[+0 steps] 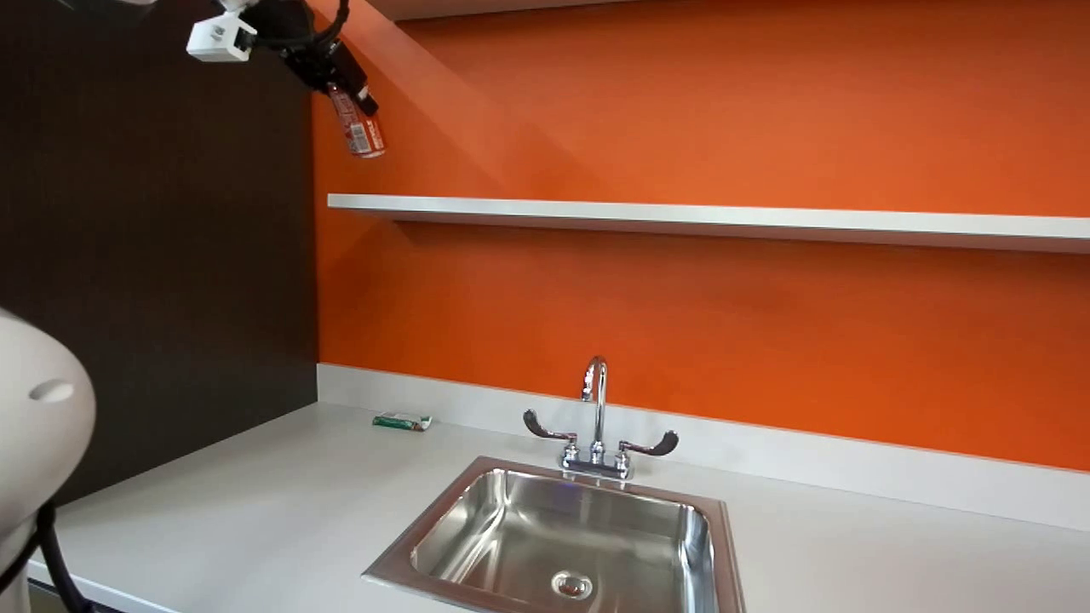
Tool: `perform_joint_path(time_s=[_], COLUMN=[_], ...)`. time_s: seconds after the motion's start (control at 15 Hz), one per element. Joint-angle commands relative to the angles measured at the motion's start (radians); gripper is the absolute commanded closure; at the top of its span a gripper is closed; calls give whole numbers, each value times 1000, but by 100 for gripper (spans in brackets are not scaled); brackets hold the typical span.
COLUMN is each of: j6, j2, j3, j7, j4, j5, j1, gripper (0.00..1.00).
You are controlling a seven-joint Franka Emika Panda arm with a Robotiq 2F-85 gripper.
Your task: Put the red can on the bottom shelf
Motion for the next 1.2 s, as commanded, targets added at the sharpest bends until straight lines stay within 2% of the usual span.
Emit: perform_joint_path(time_s=[0.0, 0.53, 1.13], j6=[-37, -142, -292], j2=[98, 340, 600], j3=[40, 63, 1], j7=[-48, -66, -67], j4=[147, 406, 690], j5=[-2, -44, -121], j1=[-54, -42, 61], gripper=[62, 62, 62])
